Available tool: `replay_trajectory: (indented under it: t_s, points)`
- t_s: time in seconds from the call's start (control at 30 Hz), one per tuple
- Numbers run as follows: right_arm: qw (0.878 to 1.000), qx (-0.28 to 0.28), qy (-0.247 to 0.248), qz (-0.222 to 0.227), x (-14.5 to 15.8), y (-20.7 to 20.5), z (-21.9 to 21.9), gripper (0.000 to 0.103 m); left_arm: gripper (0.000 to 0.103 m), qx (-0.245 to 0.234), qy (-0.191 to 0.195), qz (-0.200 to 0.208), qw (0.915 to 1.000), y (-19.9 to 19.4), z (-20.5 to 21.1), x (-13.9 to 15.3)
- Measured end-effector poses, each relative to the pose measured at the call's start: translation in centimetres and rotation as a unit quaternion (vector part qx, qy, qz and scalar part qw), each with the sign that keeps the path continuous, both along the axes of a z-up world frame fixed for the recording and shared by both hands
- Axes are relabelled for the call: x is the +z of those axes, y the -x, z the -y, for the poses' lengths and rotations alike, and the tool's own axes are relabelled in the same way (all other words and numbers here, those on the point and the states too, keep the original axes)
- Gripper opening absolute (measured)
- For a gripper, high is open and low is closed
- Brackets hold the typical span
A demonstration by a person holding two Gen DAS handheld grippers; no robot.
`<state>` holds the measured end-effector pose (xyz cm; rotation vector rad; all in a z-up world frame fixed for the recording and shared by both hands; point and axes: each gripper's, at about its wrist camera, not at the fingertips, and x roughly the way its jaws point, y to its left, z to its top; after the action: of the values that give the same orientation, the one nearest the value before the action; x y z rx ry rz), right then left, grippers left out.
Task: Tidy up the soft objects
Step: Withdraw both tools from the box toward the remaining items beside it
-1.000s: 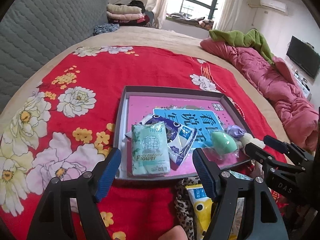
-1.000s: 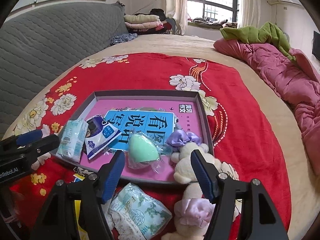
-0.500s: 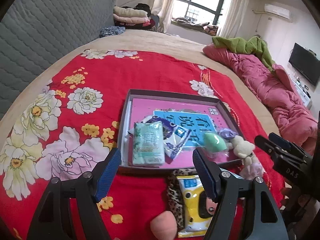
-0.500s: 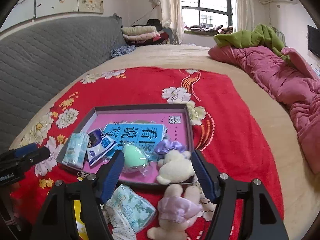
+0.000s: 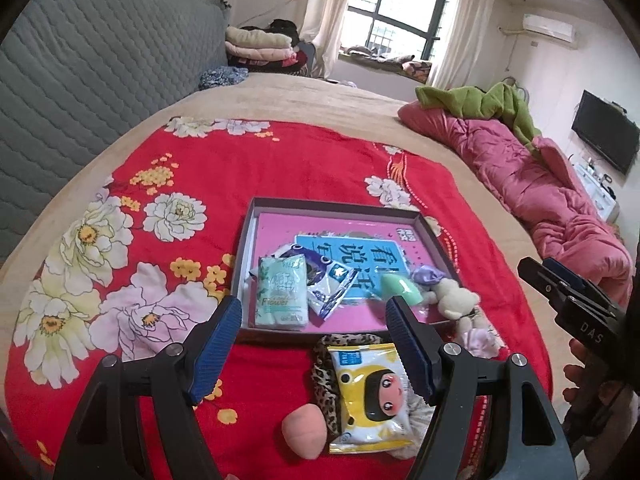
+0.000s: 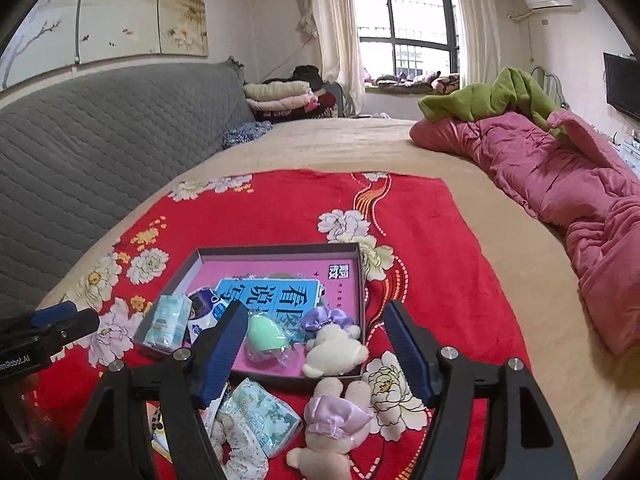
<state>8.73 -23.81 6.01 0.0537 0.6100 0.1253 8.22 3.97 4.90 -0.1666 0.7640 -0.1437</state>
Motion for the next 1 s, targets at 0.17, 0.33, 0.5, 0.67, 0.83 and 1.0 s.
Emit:
replay_trajectory:
  t_s: [0.17, 0.33, 0.5, 0.67, 0.83, 1.0]
  points:
    - [1.0, -0.003, 0.001, 0.006, 0.6, 1.3, 1.0, 0.071, 0.076, -0.001, 0.001, 0.0, 1.0, 0.5, 0.4, 0.7]
    - [1.0, -0.002, -0.005, 0.007, 0.6, 2.1, 1.6, 0.071, 0.076, 0.0, 0.0, -0.001, 1.0, 1.0, 1.0, 1.2]
    - [1.0, 0.001, -0.016, 0.002, 0.1, 2.9, 1.4, 0.071, 0.076, -0.001, -0.001, -0.013, 0.9999, 1.4, 1.9, 0.8]
    - [1.0, 0.005, -0.022, -0.004, -0.2, 3.3, 1.2, 0.071, 0.076, -0.012, -0.007, -0.021, 0.9997, 1.8, 3.0, 0.2]
    - [1.0, 0.011, -0.019, -0.001, -0.1, 3.7, 0.9, 0.071, 0.076, -0.022, -0.007, -0.024, 0.9995, 2.1, 3.8, 0.3]
    - [0.999, 0.017, -0.03, -0.005, -0.4, 3.9, 1.0, 0.071, 0.076, -0.029, 0.0, -0.034, 0.999, 2.3, 4.1, -0.3]
